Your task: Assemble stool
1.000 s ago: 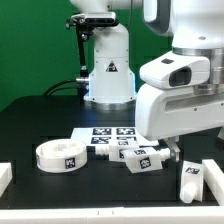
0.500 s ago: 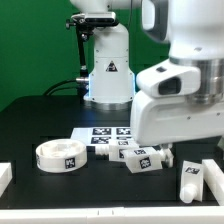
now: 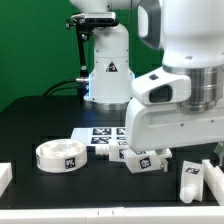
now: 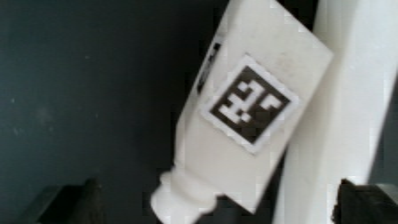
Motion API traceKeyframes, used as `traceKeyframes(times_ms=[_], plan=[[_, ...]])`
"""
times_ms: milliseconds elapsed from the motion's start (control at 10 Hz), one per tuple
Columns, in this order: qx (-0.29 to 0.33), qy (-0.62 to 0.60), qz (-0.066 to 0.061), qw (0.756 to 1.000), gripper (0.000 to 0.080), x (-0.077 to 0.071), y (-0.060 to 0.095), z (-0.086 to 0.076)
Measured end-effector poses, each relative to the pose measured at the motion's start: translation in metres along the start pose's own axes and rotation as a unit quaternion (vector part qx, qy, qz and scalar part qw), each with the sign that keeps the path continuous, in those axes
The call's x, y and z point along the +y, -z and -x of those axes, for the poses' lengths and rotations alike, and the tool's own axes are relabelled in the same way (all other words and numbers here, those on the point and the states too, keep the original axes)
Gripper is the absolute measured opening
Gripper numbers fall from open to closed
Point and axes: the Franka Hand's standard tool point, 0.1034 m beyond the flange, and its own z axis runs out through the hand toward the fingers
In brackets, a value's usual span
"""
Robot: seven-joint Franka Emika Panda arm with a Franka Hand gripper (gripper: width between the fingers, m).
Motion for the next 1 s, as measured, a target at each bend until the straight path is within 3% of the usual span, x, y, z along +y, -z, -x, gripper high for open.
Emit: traceKeyframes(times_ms=[400,800,1000], plan=[[0.0,-0.003,0.0,1.0,0.065,0.002,-0.018,0.004],[0.027,0.007,0.0,1.0,0.065,0.003,-0.019,0.0],[0.027,0.008,0.0,1.0,0.0612,0.003,-0.02,0.0]])
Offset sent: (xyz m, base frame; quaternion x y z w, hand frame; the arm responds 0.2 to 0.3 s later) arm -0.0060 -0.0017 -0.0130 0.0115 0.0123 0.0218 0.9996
